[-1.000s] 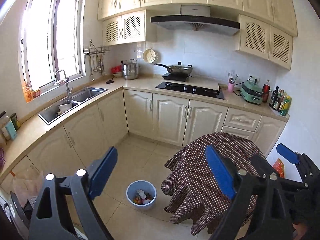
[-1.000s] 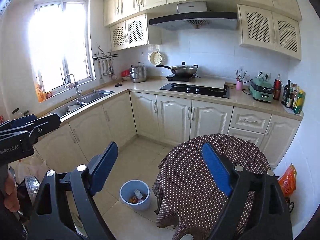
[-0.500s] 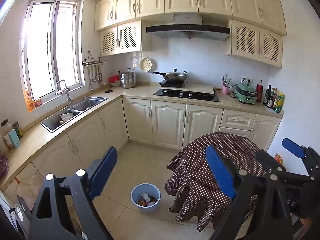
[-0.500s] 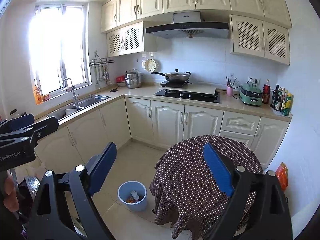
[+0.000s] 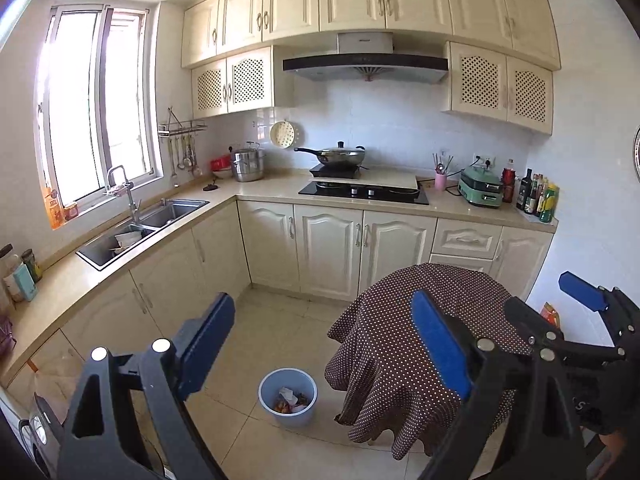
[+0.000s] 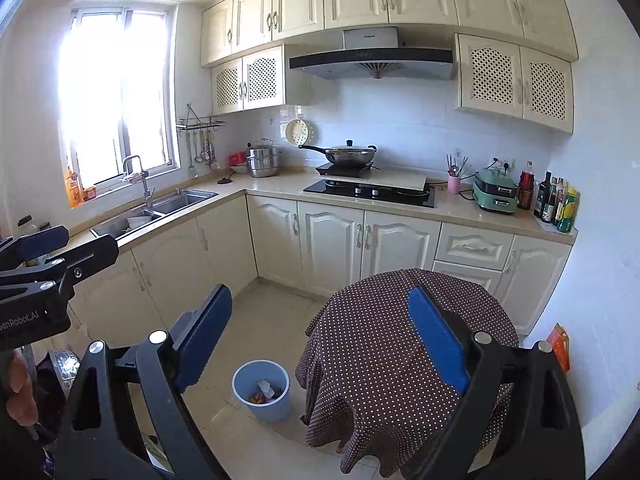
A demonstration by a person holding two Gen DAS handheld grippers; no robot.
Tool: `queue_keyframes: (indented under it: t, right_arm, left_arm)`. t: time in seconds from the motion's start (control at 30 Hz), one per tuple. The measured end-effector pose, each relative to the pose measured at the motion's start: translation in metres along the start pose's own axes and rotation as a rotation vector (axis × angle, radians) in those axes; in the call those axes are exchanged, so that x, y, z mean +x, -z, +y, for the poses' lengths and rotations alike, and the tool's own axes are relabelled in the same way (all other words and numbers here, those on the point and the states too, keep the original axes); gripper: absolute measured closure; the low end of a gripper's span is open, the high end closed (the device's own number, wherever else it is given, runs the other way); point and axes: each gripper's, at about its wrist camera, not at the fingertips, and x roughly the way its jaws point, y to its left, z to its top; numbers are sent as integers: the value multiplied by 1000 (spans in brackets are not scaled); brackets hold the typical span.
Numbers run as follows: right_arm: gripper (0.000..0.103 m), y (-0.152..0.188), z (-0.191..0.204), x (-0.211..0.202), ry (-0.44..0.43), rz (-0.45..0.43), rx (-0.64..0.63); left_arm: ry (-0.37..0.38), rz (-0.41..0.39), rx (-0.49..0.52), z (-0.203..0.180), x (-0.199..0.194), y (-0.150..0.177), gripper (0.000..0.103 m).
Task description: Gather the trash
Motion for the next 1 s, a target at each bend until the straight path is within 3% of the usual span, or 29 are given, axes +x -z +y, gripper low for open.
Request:
queue_keyframes:
  t: [1.0]
  right_arm:
    - [16,7,8,0,-4,17,-5]
  left_arm:
    - [-8,11,-8,2,1,3,15]
